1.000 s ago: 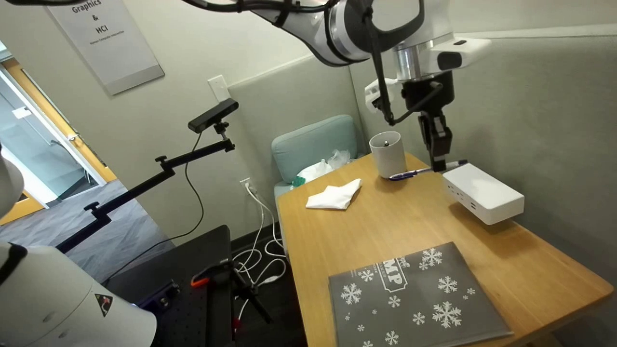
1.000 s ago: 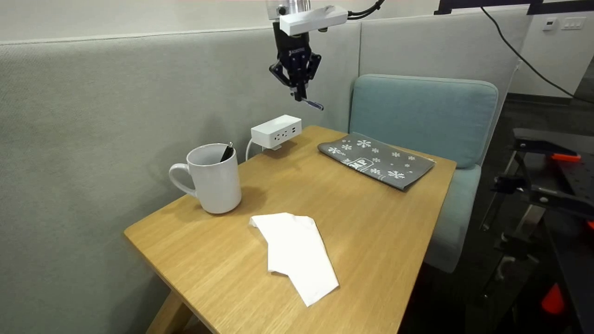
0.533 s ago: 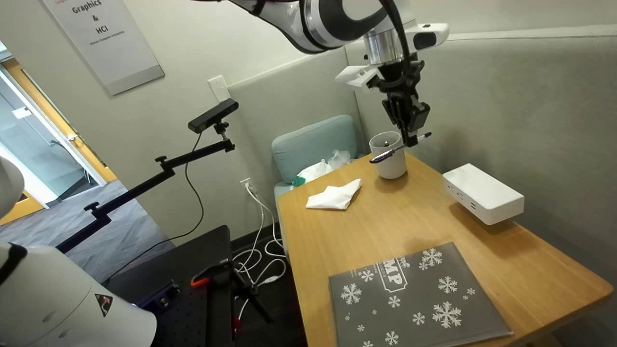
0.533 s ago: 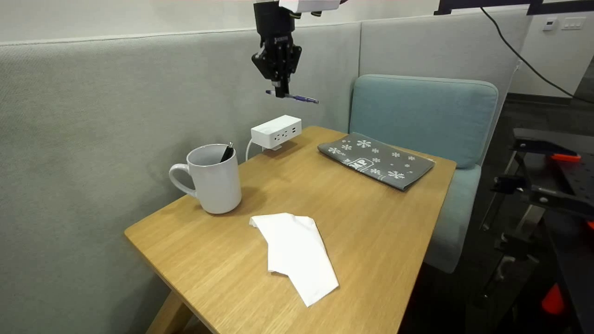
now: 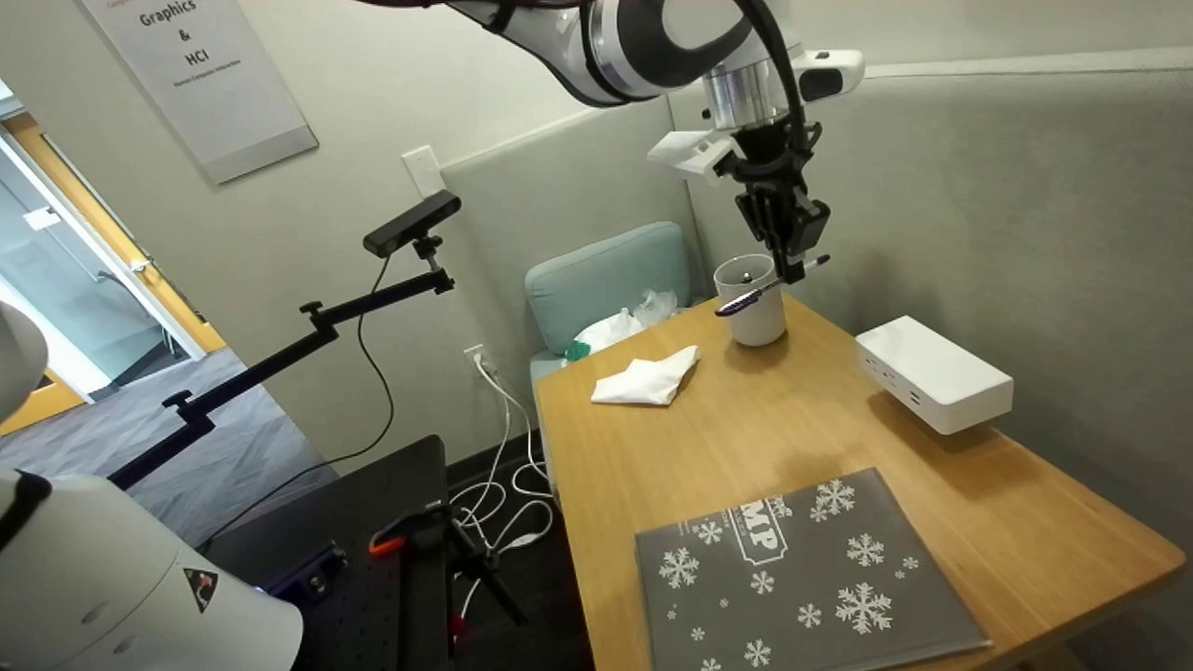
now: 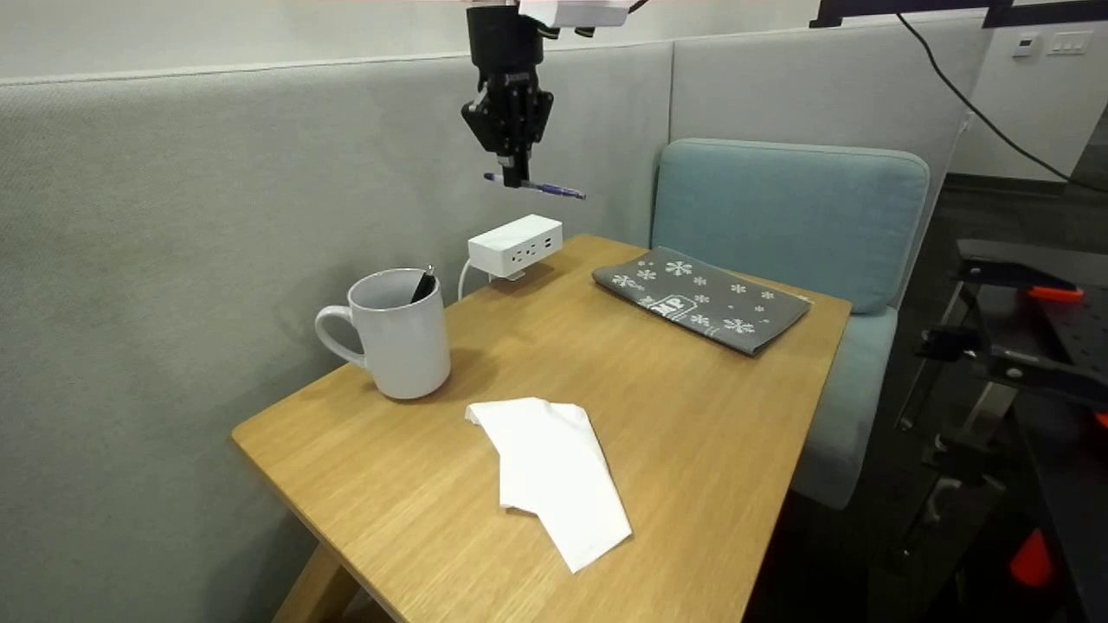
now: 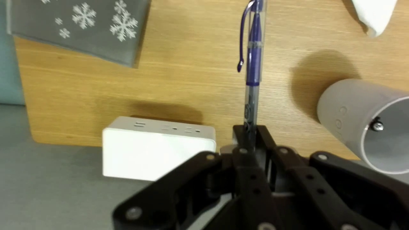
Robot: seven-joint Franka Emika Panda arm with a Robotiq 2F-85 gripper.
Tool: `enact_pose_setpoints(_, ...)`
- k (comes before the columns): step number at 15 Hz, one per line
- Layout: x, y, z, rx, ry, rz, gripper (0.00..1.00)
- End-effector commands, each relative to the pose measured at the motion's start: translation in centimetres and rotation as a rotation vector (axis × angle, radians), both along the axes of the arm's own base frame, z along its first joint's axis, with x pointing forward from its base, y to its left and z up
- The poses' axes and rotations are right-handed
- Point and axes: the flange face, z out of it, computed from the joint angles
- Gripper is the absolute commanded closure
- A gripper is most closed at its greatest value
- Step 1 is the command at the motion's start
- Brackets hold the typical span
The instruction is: Put the pen into the white cup
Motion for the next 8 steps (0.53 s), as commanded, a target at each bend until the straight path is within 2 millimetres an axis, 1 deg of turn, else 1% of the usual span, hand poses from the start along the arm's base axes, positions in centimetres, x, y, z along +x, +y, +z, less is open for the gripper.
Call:
enact_pose_setpoints(1,0.6,1.5,0.4,0.096,-0.107,0.133,0.97)
enact_pose_setpoints(4,1.1,3.0,0.2,0.176,-0.175,0.266,0.97)
enact_pose_setpoints(8,1.2,4.6,0.0,0.313,-0.245,0.428,0.97)
